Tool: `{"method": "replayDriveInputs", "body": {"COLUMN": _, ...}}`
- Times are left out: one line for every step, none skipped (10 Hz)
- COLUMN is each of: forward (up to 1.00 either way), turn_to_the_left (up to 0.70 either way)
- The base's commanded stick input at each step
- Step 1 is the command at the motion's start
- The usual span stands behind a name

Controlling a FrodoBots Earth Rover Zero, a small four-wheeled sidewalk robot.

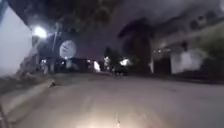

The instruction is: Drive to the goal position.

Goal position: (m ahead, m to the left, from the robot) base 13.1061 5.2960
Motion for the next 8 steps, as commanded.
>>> {"method": "replayDriveInputs", "body": {"forward": 0.7, "turn_to_the_left": 0.0}}
{"method": "replayDriveInputs", "body": {"forward": 0.7, "turn_to_the_left": 0.0}}
{"method": "replayDriveInputs", "body": {"forward": 0.7, "turn_to_the_left": 0.0}}
{"method": "replayDriveInputs", "body": {"forward": 0.7, "turn_to_the_left": 0.0}}
{"method": "replayDriveInputs", "body": {"forward": 0.7, "turn_to_the_left": 0.0}}
{"method": "replayDriveInputs", "body": {"forward": 0.7, "turn_to_the_left": 0.0}}
{"method": "replayDriveInputs", "body": {"forward": 0.7, "turn_to_the_left": 0.0}}
{"method": "replayDriveInputs", "body": {"forward": 0.7, "turn_to_the_left": 0.0}}
